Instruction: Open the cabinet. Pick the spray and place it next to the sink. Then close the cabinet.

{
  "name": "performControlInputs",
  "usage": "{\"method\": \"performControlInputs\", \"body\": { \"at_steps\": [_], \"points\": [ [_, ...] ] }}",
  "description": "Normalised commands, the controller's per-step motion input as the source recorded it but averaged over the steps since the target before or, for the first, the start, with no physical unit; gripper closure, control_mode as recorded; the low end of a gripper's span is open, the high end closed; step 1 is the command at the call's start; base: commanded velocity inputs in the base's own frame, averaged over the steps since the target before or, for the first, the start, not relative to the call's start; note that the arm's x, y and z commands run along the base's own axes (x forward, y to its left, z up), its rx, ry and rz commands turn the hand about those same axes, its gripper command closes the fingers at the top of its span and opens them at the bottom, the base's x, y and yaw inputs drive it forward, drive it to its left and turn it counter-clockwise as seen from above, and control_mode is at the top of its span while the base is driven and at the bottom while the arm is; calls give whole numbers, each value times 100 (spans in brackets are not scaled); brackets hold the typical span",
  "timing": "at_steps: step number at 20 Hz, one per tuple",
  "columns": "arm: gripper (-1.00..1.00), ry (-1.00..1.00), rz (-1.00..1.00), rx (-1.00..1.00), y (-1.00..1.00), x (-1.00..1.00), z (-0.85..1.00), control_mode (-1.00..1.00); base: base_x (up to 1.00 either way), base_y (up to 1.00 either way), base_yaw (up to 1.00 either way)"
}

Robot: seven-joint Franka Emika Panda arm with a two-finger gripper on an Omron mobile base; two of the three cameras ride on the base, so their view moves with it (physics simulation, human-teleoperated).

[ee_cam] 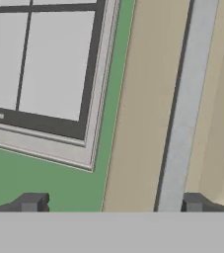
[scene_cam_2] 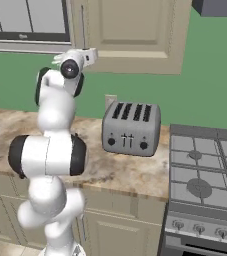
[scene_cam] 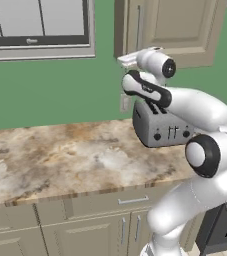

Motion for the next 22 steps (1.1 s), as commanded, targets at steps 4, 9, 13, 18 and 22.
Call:
{"method": "performControlInputs", "body": {
  "at_steps": [4, 9, 13, 18, 22],
  "points": [
    [-100, 14, 25, 0, 0, 46, 27, -100, 0, 0, 0],
    [-100, 6, 13, -1, 0, 61, 5, -100, 0, 0, 0],
    [-100, -9, -3, 0, 0, 58, -8, -100, 0, 0, 0],
    [-100, -6, -9, 0, 3, 24, 0, -100, 0, 0, 0],
    [-100, -1, -11, 0, 5, 0, 0, -100, 0, 0, 0]
  ]
}}
